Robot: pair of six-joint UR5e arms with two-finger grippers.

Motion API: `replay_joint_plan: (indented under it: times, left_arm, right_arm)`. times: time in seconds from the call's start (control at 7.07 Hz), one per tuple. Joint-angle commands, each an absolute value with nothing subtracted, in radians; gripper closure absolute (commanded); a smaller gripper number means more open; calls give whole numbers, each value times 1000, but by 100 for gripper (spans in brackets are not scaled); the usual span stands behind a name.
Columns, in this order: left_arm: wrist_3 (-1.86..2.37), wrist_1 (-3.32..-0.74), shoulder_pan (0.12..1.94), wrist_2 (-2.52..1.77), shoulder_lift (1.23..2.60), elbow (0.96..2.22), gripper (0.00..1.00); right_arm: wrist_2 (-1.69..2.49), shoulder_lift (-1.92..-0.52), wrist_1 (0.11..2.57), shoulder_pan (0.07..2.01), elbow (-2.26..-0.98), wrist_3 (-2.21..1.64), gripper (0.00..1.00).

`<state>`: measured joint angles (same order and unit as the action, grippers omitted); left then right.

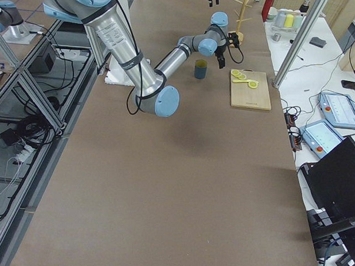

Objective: Hang cup on storage rack
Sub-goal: 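Open the right gripper and withdraw it while the left arm reaches toward the mug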

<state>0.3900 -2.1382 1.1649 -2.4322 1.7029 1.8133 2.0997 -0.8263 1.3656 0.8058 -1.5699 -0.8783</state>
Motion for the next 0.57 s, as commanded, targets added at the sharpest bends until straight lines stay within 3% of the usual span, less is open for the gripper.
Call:
replay_joint_plan:
  times: [0.0, 0.42]
  left_arm:
    - [436, -2361, 1069, -2424, 1805, 1705, 3]
    - [487, -2483, 817, -2052, 1886, 1667, 3]
  right_arm:
    - [2195, -969, 1362, 896, -1595, -874, 1]
    - [2198, -1028, 1378, 931, -1575, -877, 1]
